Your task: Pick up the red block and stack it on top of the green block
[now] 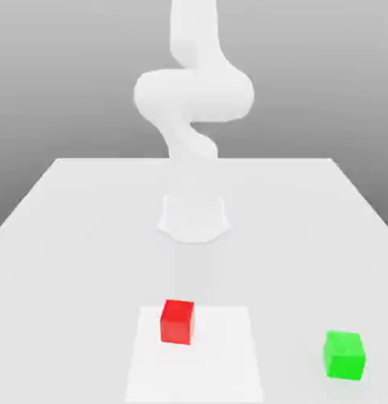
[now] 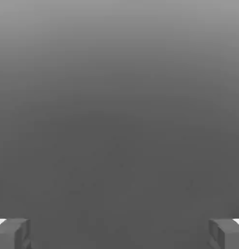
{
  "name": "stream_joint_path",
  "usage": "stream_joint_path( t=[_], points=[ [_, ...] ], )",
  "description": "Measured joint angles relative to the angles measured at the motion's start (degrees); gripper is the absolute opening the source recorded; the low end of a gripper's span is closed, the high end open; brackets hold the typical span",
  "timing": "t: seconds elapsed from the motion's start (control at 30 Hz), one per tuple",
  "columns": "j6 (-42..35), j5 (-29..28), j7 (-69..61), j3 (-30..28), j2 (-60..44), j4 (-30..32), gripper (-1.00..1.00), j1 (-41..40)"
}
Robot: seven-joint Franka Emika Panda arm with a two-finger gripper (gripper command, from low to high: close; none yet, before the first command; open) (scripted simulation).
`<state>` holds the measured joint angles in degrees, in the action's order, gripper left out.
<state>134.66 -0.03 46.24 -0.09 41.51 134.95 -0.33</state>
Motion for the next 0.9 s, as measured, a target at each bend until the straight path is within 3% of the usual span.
stream_joint_path(
  t=[0.6,0.83,0.87,0.9],
  points=[
    [25.1,-0.1,3.5,-1.2,-38.6,25.9,0.0,-2.6],
    [37.2,1.0,2.8,-0.6,-53.2,25.2,0.0,-2.9],
    [38.2,1.1,2.8,-0.5,-54.3,25.1,-1.0,-3.0],
    [38.2,1.1,2.8,-0.5,-54.3,25.1,-1.0,-3.0]
  ],
)
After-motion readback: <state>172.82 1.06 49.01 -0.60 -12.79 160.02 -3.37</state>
